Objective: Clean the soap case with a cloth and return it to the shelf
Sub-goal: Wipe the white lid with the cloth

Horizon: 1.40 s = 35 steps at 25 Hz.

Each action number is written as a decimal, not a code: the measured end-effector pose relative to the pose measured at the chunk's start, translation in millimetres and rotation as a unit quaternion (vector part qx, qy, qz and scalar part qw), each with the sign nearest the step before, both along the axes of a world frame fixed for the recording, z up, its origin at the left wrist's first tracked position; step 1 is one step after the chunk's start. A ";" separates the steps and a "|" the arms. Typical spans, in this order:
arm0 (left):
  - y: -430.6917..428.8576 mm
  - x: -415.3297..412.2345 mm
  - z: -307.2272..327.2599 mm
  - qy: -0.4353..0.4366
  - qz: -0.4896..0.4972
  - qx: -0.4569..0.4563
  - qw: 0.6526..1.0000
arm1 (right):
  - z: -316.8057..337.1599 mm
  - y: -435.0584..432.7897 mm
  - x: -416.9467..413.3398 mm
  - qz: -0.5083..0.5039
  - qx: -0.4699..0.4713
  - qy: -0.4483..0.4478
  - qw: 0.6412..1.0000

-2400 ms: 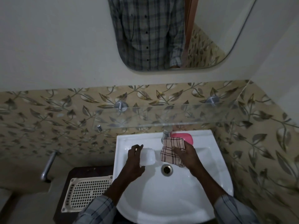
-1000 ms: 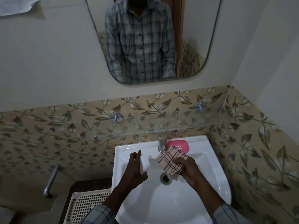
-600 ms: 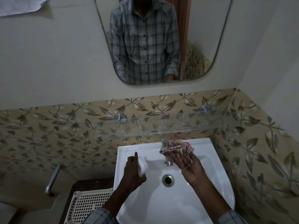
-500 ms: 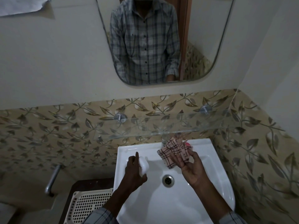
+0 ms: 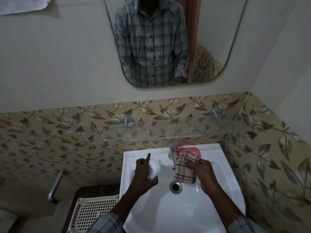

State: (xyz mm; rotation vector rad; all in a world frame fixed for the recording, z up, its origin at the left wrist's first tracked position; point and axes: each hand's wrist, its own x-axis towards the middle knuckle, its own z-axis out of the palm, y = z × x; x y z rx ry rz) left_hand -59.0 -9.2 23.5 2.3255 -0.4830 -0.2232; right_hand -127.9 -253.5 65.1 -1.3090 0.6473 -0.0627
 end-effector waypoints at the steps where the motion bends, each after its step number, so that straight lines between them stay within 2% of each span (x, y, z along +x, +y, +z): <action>1: -0.6 0.2 1.9 -0.018 -0.017 -0.001 1.000 | -1.1 1.5 2.2 -0.029 0.030 0.002 0.999; 4: -3.1 -1.4 0.8 -0.067 -0.065 -0.012 0.996 | -4.3 5.6 6.9 -0.093 0.146 0.009 0.985; 7: -2.5 -3.9 1.3 -0.088 -0.101 0.010 0.991 | -6.7 7.9 4.7 -0.094 0.210 0.016 0.973; 12: 5.1 3.6 3.9 -0.201 -0.136 0.100 0.965 | -3.5 4.4 4.6 -0.048 0.204 -0.004 0.978; 14: 7.6 3.7 2.0 -0.178 -0.162 0.124 0.963 | -1.7 4.3 5.5 -0.022 0.166 0.009 0.986; 18: 7.8 5.6 4.6 -0.117 -0.145 0.055 0.981 | -0.7 5.8 5.6 0.061 0.073 0.025 0.995; 20: 7.5 7.0 4.4 -0.154 -0.179 0.055 0.970 | -1.5 7.2 3.2 0.051 0.027 0.029 0.998; 21: 5.0 6.5 6.6 -0.180 -0.200 0.067 0.961 | -2.6 6.0 3.3 0.033 0.032 0.027 0.999; 23: -1.0 4.9 12.7 -0.215 -0.222 0.086 0.947 | -5.0 4.3 3.9 0.000 0.100 0.026 0.995; 25: -5.4 3.4 15.0 -0.259 -0.196 0.075 0.943 | -5.2 2.0 4.0 -0.012 0.178 0.021 0.984; 27: -5.0 2.0 11.7 -0.267 -0.142 0.045 0.952 | -7.7 -0.1 5.3 -0.017 0.210 0.006 0.978; 29: -0.4 -1.6 4.7 -0.230 -0.134 0.063 0.962 | -10.9 -1.2 5.7 -0.025 0.218 0.000 0.976; 31: 0.1 -5.6 0.4 -0.124 -0.133 0.104 0.978 | -13.9 -1.5 7.3 -0.032 0.220 0.005 0.975; 32: -1.0 -4.3 0.7 -0.052 -0.105 0.072 0.990 | -14.8 -1.5 8.6 -0.032 0.221 0.005 0.975; 33: -1.7 -0.9 2.2 0.029 -0.052 -0.006 0.998 | -15.1 -1.0 9.2 -0.029 0.220 -0.002 0.975; 35: -3.4 6.1 10.8 0.177 0.052 -0.185 0.965 | -15.1 2.8 9.6 -0.022 0.204 -0.019 0.979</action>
